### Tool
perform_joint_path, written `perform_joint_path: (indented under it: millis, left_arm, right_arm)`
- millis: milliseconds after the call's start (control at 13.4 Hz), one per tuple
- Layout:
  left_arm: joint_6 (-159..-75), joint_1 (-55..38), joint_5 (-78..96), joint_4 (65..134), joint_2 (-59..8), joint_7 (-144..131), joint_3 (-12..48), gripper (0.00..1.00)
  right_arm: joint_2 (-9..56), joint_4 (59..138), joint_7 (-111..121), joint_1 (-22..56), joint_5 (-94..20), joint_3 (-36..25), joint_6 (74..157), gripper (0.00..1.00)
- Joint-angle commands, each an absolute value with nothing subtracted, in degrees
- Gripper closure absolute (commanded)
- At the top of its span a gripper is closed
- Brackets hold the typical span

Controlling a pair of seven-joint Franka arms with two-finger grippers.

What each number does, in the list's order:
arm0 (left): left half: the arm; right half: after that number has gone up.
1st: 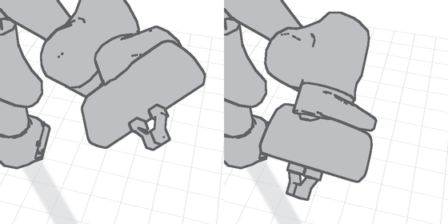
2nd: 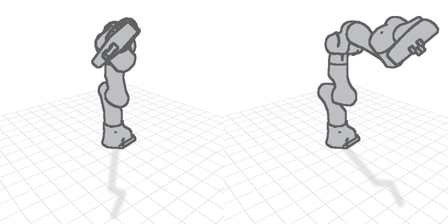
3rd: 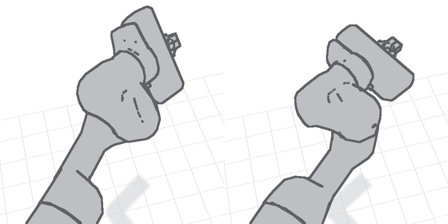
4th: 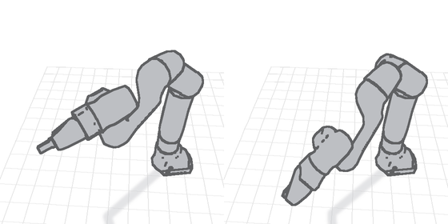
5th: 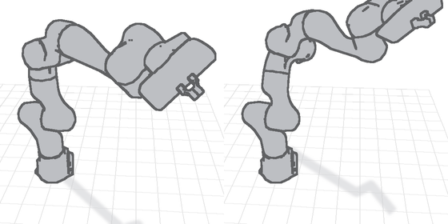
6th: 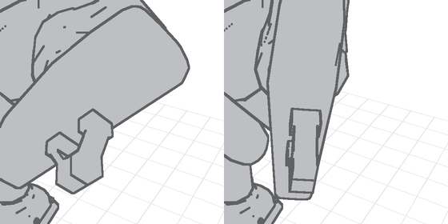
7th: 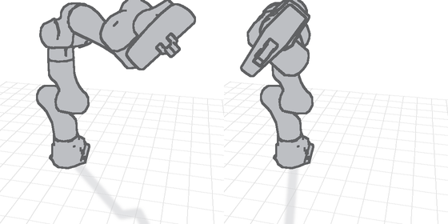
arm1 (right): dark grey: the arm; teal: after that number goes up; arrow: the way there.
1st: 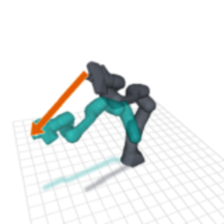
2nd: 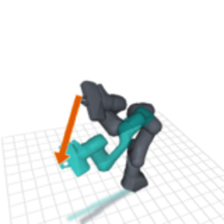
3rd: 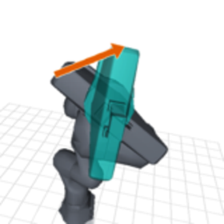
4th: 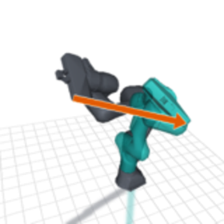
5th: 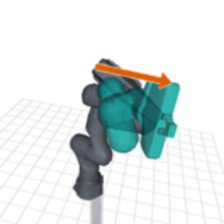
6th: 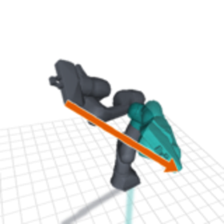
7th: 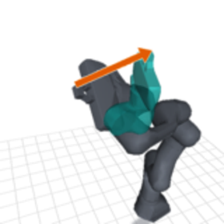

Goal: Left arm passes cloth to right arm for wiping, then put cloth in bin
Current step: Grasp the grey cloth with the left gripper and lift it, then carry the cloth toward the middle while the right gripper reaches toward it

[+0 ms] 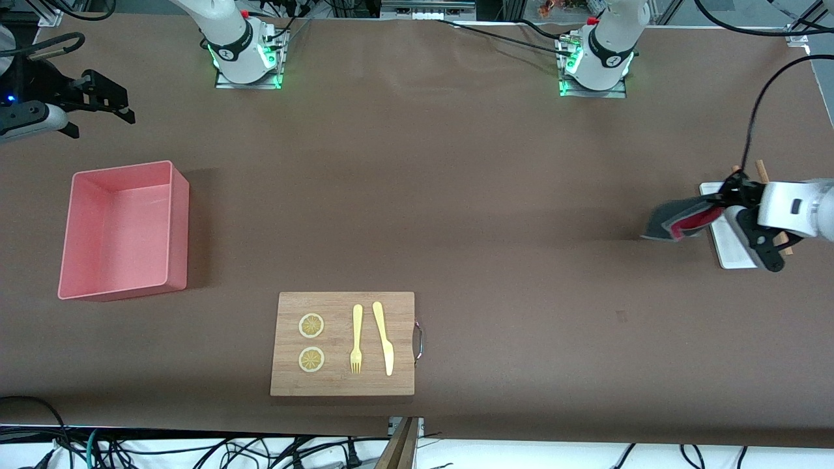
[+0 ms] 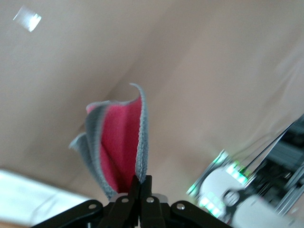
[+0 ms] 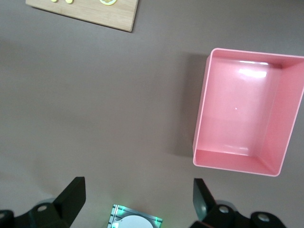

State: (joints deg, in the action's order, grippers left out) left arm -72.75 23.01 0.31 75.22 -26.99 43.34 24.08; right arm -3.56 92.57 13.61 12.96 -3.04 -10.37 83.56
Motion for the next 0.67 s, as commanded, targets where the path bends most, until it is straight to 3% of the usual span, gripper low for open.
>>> perform_joint_path:
  millis: [0,299,598]
  left_arm:
    - [-74.16,19.97,6.92,74.71,-28.12,35.10,24.87,0.99]
    - [-83.03,11.71,15.54,74.79,-30.40,28.57,24.96,0.99]
    - [-92.00,7.04,26.25,74.79,-32.78,28.91,24.96,0.98]
  right_arm:
    - [-3.52,92.02,17.48,13.18,-5.17,-9.50,82.88,0.00]
    - [-2.47,91.93,33.17,13.27,-11.76,-8.79,82.88,0.00]
    - [3.58,91.93,43.92,13.18,-29.50,-8.79,84.10,0.00]
